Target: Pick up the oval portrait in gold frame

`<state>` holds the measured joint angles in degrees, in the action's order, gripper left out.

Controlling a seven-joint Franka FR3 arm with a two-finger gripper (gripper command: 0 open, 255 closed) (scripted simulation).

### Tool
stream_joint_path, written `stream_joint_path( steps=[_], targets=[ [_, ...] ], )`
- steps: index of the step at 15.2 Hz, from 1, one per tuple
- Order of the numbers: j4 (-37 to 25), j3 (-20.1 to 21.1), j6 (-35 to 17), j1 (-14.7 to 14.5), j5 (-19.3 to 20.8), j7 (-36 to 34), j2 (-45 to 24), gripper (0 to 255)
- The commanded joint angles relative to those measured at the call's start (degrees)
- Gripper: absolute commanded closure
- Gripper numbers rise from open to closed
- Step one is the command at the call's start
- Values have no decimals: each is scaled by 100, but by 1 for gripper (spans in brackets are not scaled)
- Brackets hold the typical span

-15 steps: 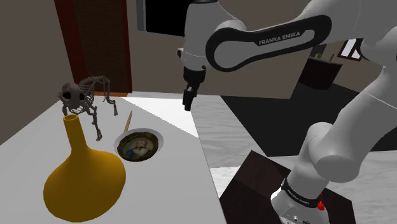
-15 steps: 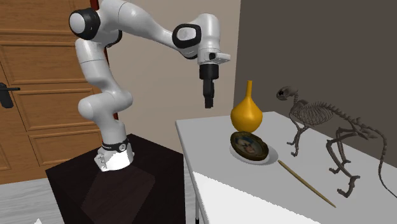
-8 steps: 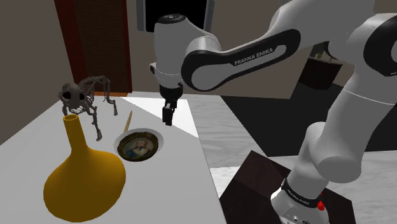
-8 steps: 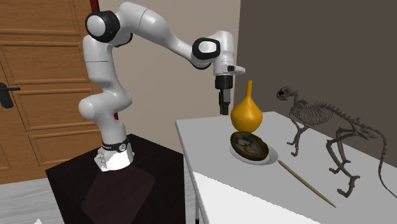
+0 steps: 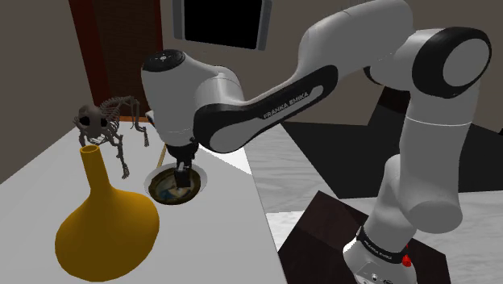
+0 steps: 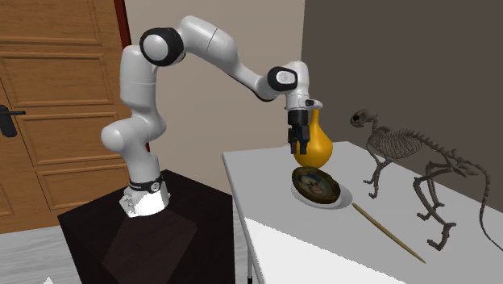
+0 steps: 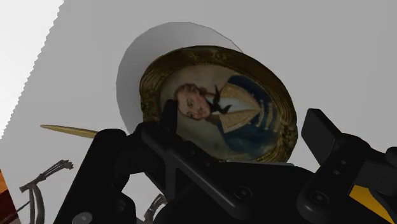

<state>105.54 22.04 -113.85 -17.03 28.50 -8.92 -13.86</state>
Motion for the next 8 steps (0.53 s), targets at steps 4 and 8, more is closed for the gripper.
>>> stream_joint_path(
  steps=[4, 8],
  targets=[
    [-817, 71, 214, -488, 576, -78, -986, 0],
    [-738, 34, 58, -510, 651, -174, -1094, 0]
  ],
)
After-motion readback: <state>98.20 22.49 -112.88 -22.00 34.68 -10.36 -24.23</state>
